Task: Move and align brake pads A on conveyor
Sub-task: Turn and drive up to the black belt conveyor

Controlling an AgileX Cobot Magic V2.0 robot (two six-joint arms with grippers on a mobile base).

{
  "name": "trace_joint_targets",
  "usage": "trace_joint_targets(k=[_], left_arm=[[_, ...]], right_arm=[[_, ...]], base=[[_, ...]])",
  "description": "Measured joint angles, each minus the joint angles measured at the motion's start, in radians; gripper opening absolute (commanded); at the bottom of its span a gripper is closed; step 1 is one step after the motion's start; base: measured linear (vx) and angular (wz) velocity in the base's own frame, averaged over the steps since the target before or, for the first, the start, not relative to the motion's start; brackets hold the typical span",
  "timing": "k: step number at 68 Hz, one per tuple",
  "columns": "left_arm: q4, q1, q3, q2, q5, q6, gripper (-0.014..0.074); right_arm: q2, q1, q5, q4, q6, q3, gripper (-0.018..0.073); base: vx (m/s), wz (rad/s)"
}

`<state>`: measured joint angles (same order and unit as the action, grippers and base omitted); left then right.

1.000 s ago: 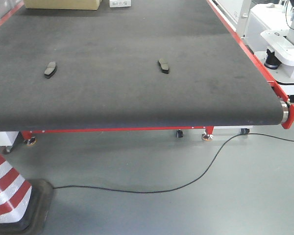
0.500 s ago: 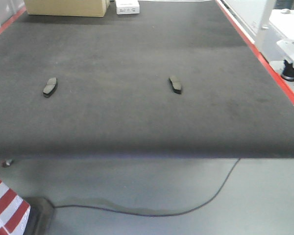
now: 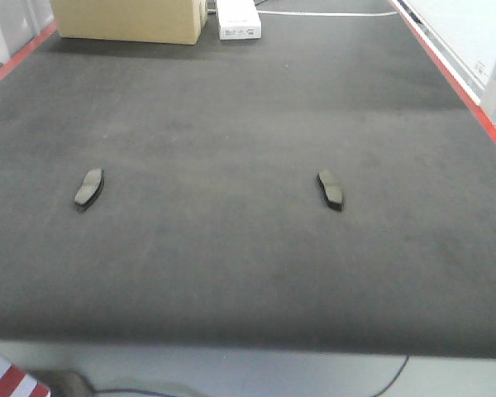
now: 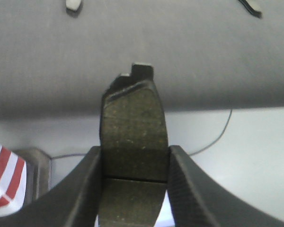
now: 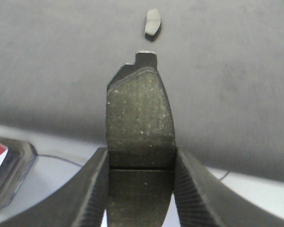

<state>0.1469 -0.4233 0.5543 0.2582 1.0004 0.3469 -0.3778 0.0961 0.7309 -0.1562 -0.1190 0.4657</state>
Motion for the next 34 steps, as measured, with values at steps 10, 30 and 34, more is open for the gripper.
trace_joint_targets(k=[10,30,34], left_arm=[[0.0,0.0,0.0,0.0,0.0,0.0,-0.0006],[0.0,0.0,0.0,0.0,0.0,0.0,-0.0006],[0.0,0.0,0.0,0.0,0.0,0.0,-0.0006]], right_arm=[[0.0,0.0,0.0,0.0,0.0,0.0,-0.0004],[0.0,0.0,0.0,0.0,0.0,0.0,-0.0004],[0.0,0.0,0.0,0.0,0.0,0.0,-0.0004]], base=[[0.31,0.01],[0.3,0.01],[0.27,0.0]])
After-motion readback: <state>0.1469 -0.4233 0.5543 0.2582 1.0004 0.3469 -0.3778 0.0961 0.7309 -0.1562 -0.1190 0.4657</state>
